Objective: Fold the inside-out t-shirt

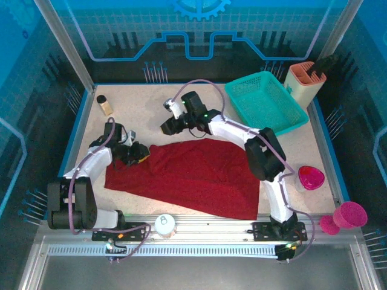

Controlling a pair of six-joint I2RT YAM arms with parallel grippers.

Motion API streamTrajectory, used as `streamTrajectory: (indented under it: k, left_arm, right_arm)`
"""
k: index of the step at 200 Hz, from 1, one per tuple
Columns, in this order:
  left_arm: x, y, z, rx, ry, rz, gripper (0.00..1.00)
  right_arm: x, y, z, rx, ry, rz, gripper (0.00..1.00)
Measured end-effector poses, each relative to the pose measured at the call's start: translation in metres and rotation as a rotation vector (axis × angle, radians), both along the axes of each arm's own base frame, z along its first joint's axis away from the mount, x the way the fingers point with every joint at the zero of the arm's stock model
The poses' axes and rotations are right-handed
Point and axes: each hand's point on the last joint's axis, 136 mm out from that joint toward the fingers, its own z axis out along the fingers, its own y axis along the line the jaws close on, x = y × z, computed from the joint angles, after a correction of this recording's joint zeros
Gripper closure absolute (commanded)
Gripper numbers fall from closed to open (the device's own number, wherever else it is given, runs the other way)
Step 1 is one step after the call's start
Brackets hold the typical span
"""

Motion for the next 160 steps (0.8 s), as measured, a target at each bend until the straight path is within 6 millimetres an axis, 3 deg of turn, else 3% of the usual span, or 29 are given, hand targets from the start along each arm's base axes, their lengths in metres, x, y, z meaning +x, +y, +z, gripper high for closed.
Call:
streamTrajectory:
  k: [39, 61, 70, 78, 113, 138, 160]
  left_arm:
    - [0.000, 0.001, 0.002, -0.006, 0.015, 0.023, 0.70]
    - [0.006, 0.004, 0.007, -0.004, 0.008, 0.044, 0.70]
    - [0.008, 0.006, 0.008, 0.003, 0.003, 0.053, 0.70]
    - [0.010, 0.008, 0.009, 0.009, 0.002, 0.058, 0.70]
    - [0.023, 0.017, -0.015, 0.053, 0.061, 0.085, 0.72]
    - [0.023, 0.026, -0.044, 0.091, 0.141, 0.126, 0.72]
    - [0.023, 0.032, -0.057, 0.113, 0.171, 0.158, 0.72]
  right_arm:
    - [-0.040, 0.027, -0.059, -0.106, 0.129, 0.091, 0.55]
    - [-0.059, 0.036, -0.083, -0.165, 0.162, 0.138, 0.91]
    - [-0.064, 0.037, -0.088, -0.183, 0.161, 0.154, 1.00]
    - [-0.067, 0.036, -0.090, -0.193, 0.168, 0.159, 1.00]
    - [-0.069, 0.028, -0.071, -0.153, 0.107, 0.166, 1.00]
    - [-0.070, 0.007, -0.037, -0.085, 0.018, 0.127, 1.00]
    - [-0.071, -0.015, -0.011, -0.041, -0.072, 0.076, 1.00]
